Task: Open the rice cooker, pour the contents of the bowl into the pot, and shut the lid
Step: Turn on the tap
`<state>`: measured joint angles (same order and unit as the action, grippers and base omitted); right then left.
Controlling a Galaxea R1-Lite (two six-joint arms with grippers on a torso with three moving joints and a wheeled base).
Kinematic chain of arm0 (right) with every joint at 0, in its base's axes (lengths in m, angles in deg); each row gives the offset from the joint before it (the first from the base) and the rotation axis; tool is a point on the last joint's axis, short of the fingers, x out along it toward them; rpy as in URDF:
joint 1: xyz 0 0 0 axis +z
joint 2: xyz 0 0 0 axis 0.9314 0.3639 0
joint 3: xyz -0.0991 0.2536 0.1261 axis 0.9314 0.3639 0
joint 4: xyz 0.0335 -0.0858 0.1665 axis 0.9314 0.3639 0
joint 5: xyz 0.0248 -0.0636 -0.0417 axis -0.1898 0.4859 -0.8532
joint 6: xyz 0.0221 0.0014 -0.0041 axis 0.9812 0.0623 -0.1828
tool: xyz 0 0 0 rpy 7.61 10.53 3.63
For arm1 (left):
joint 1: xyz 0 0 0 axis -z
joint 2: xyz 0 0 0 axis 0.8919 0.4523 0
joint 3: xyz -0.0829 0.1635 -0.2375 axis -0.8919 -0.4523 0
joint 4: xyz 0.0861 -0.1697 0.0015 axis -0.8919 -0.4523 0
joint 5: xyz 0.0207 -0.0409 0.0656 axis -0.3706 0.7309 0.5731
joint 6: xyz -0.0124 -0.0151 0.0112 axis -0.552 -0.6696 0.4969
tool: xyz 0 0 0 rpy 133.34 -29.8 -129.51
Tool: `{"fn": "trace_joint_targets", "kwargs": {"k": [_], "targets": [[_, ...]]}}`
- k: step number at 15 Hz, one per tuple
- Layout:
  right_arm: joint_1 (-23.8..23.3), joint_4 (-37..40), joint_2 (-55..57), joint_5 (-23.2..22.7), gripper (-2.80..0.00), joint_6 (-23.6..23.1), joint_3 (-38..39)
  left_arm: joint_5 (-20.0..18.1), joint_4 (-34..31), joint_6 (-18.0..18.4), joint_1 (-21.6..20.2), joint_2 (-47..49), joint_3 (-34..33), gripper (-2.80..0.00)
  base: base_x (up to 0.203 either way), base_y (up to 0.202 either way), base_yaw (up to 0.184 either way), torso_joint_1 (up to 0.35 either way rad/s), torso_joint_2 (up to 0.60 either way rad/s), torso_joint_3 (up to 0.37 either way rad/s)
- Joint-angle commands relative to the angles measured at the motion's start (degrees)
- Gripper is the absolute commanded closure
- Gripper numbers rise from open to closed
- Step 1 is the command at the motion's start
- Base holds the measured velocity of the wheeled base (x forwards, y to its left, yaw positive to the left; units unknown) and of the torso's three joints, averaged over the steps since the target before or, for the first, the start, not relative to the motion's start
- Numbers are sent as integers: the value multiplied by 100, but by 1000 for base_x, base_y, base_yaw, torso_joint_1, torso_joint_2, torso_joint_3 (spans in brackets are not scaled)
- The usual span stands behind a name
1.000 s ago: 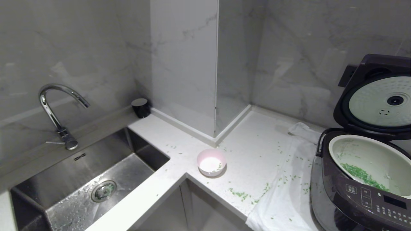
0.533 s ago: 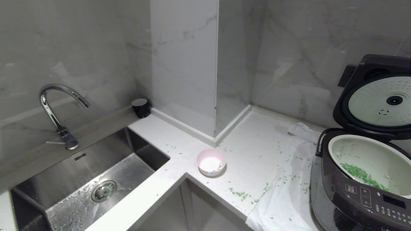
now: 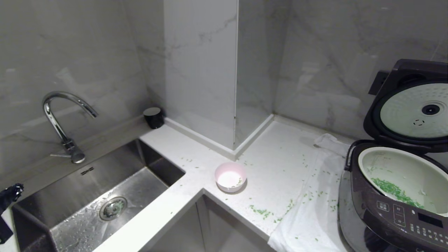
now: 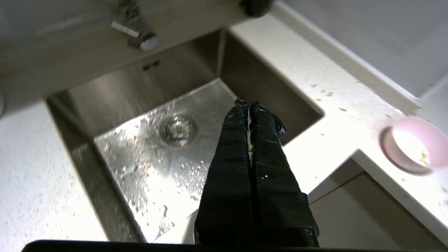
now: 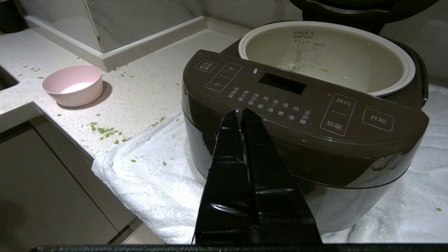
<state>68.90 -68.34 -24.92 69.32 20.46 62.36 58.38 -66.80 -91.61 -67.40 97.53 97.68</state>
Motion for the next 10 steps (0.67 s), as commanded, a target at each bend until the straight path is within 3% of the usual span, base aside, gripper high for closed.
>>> {"fn": "trace_joint_targets", "kwargs": {"k": [1,6,10], "targets": [[2,0,7,-2,0,-3,1,345,118,-342,-34,1760,392,0,0,0,0,0,0,0],[2,0,7,-2,0,-3,1,1078,-185,-1721,-108,4314,1560,0,0,0,0,0,0,0],[2,0,7,-2,0,-3,1,1451,-299,-2239,-499,5667,2300,0,0,0,0,0,0,0]]}}
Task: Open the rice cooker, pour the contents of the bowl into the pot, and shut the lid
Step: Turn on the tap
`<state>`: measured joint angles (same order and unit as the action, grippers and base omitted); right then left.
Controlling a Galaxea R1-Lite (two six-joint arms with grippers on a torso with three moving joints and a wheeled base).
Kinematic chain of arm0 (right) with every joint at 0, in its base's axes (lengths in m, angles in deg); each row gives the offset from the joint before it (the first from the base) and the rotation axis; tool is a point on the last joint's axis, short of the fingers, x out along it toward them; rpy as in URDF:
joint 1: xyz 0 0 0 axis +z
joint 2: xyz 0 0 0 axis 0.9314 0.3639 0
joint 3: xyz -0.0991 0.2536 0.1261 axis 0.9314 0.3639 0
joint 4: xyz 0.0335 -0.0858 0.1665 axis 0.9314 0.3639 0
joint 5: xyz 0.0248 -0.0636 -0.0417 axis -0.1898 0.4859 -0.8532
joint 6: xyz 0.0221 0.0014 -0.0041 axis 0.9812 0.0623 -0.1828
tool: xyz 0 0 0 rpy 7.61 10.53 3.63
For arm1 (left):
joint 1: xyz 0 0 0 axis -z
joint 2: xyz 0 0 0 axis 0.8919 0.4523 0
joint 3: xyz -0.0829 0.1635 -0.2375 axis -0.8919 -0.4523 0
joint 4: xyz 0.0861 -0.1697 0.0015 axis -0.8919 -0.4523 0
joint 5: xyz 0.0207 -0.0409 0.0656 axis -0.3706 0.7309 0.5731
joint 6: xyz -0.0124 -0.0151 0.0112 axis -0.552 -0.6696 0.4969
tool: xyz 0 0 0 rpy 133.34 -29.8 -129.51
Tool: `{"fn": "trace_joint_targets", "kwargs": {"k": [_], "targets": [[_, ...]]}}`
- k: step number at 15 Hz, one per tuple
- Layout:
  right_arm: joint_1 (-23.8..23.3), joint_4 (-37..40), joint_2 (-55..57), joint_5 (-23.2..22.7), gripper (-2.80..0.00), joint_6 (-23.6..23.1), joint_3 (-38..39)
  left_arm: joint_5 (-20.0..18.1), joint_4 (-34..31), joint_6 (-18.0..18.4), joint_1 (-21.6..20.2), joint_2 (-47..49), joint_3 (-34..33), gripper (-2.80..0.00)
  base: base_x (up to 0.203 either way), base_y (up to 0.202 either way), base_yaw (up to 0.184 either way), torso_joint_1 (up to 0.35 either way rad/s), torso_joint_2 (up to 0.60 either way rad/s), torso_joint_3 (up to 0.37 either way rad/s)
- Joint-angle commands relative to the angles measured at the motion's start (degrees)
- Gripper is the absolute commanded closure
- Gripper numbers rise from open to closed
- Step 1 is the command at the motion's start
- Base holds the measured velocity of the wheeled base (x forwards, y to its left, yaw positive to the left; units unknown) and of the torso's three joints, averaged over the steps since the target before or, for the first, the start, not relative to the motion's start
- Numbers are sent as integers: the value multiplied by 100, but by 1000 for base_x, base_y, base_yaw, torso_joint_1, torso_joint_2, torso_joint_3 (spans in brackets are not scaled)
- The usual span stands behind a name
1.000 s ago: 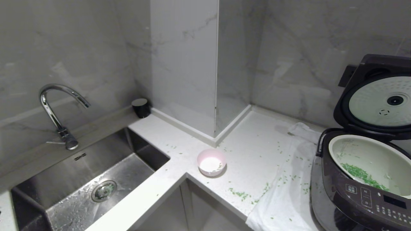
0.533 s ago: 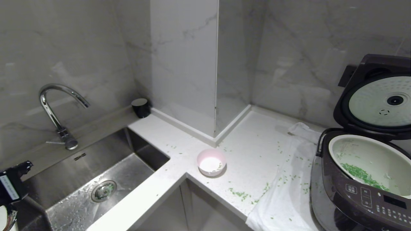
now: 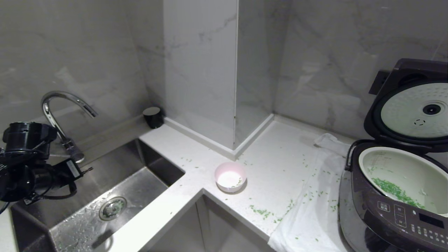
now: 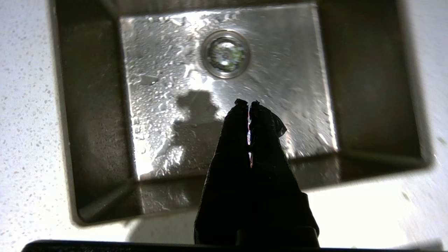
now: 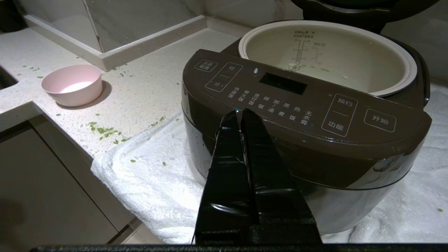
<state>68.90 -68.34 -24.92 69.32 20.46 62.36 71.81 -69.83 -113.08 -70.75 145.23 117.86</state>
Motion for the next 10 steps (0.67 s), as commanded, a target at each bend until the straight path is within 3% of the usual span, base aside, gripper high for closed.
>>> {"fn": "trace_joint_targets", "kwargs": {"k": [1,3,7,10], "targets": [[2,0,7,-2,0,-3,1,412,46,-182,-282,1162,534,0,0,0,0,0,0,0],[2,0,7,-2,0,-3,1,797,207,-232,-481,1451,909,0,0,0,0,0,0,0],[2,0,7,-2,0,-3,1,801,211,-193,-948,1862,1484,0,0,0,0,0,0,0],[2,0,7,-2,0,-3,1,789,220,-165,-1033,2035,1531,0,0,0,0,0,0,0]]}}
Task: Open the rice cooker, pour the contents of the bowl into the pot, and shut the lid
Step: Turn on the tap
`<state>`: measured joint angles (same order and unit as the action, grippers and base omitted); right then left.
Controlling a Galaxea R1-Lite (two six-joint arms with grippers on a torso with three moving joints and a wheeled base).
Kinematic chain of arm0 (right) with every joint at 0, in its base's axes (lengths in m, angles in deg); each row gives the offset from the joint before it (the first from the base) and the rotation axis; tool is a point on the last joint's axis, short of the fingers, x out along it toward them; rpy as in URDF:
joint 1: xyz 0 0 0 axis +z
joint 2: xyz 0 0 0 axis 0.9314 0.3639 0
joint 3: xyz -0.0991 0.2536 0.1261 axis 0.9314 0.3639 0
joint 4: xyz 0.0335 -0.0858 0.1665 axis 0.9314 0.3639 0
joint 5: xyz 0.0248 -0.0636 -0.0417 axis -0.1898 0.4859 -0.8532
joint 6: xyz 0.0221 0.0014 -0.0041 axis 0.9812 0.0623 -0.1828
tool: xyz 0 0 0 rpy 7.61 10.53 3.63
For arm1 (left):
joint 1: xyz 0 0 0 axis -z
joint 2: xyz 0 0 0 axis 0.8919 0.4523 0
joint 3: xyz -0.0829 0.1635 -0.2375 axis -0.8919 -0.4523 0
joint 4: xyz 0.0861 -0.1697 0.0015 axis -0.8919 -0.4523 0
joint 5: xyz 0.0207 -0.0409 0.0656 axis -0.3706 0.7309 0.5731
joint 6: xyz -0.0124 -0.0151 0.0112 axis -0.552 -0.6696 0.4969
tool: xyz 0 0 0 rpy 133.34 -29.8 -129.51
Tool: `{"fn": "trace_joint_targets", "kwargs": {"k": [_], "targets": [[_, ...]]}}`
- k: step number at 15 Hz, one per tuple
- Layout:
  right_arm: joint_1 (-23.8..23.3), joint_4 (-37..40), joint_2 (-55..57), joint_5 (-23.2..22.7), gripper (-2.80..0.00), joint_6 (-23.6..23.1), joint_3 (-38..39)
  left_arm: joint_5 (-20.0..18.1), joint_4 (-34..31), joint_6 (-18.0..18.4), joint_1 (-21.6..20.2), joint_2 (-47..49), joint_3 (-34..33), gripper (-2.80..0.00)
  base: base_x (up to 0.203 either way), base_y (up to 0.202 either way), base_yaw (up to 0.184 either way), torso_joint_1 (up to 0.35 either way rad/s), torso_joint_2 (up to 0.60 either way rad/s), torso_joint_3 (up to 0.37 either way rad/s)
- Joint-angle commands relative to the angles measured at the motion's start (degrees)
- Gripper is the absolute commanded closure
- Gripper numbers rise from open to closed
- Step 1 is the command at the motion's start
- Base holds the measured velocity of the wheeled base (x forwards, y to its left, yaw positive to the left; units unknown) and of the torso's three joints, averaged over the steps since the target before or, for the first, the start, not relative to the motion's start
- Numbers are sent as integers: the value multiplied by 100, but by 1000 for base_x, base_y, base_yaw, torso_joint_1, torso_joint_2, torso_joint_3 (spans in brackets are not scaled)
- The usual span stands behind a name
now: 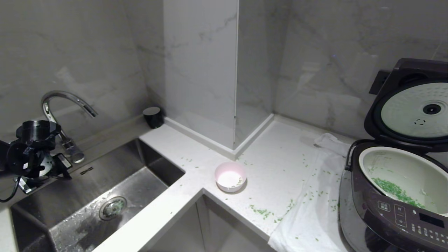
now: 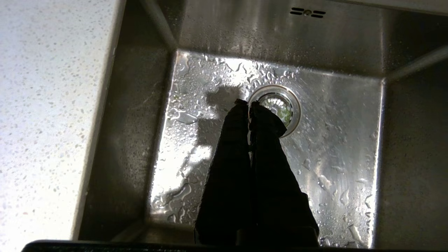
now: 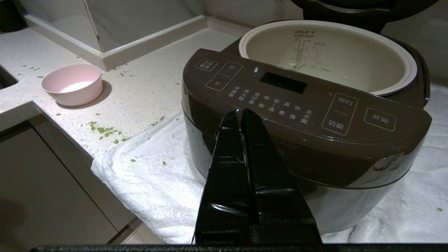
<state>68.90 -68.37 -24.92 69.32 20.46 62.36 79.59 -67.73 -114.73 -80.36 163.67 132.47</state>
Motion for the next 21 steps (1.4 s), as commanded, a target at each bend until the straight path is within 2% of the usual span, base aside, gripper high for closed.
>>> {"fn": "trace_joint_targets", "kwargs": {"k": [1,3,5,6,12,16,19,21], "targets": [[2,2,7,-2,0,-3,1,2,26,67,-115,364,231,0,0,0,0,0,0,0],[2,2,7,-2,0,-3,1,-71,34,138,-175,571,622,0,0,0,0,0,0,0],[2,2,7,-2,0,-3,1,-331,15,142,-181,692,990,0,0,0,0,0,0,0],[2,2,7,-2,0,-3,1,-365,10,141,-180,815,1177,-280,0,0,0,0,0,0],[2,2,7,-2,0,-3,1,-395,7,115,-184,1681,2194,-280,0,0,0,0,0,0],[2,2,7,-2,0,-3,1,-398,7,88,-402,1902,2364,-280,0,0,0,0,0,0],[2,2,7,-2,0,-3,1,-398,12,62,-636,2205,2754,-280,0,0,0,0,0,0],[2,2,7,-2,0,-3,1,-412,23,-98,-698,2311,3038,-280,0,0,0,0,0,0]]}}
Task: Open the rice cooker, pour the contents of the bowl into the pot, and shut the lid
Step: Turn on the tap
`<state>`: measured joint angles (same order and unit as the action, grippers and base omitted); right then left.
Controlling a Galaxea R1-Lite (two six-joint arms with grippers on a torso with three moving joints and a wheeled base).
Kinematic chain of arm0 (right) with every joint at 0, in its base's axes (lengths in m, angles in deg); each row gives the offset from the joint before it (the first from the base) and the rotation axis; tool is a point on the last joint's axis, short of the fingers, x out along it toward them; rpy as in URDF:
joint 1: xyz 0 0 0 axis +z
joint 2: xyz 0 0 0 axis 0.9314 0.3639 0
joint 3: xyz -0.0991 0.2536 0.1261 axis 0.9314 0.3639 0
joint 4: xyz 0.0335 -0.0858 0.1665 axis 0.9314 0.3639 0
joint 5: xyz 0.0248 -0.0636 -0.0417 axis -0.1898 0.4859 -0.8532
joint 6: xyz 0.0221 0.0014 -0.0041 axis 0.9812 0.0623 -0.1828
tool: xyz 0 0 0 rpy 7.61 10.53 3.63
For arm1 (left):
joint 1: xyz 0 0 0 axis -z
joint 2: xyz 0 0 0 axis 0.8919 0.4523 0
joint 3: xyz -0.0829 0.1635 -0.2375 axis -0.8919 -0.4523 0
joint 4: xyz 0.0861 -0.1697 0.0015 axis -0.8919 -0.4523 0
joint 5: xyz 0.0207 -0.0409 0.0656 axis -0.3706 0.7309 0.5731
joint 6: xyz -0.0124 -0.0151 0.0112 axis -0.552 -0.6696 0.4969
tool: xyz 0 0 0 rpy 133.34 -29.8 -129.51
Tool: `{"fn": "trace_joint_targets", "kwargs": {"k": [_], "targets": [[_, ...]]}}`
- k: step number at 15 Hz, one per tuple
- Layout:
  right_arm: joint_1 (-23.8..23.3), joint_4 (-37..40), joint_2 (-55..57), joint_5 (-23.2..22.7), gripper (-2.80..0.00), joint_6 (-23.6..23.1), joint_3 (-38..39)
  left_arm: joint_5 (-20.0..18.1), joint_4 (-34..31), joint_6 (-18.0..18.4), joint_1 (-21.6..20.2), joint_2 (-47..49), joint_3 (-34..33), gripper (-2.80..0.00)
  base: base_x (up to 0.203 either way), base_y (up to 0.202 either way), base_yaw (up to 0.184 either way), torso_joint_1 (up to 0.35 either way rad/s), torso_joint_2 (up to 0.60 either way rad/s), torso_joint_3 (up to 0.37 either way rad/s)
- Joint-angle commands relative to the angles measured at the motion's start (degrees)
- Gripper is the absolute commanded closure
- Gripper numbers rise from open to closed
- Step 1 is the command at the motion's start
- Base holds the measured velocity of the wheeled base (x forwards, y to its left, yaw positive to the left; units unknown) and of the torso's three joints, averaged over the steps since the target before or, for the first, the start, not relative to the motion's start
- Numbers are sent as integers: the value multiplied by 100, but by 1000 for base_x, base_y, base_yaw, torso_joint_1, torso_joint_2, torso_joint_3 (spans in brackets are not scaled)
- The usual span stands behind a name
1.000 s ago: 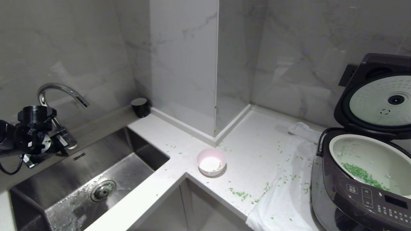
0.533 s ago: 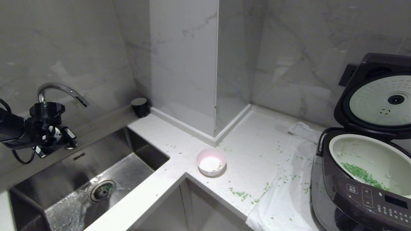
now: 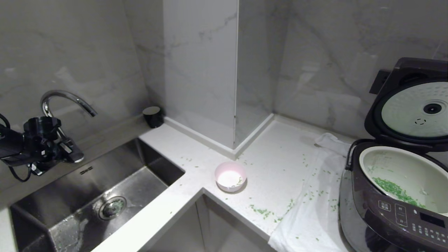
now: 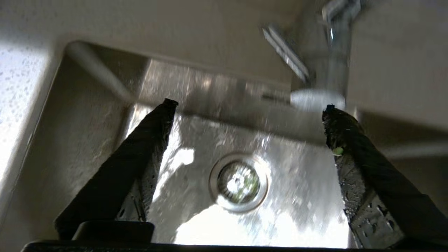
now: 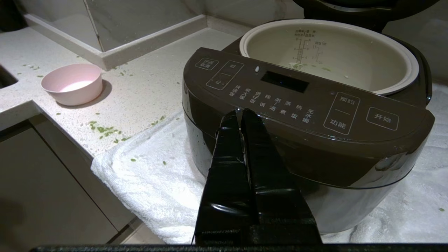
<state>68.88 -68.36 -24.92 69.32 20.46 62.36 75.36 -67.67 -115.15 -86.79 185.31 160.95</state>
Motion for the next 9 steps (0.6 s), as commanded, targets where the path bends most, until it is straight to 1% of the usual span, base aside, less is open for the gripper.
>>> {"fn": "trace_joint_targets", "kwargs": {"k": [1,9], "targets": [[4,1,7,-2,0,-3,1,8,26,-71,-58,181,277,-280,0,0,0,0,0,0],[4,1,7,-2,0,-3,1,25,3,-81,-64,734,1197,-280,0,0,0,0,0,0]]}}
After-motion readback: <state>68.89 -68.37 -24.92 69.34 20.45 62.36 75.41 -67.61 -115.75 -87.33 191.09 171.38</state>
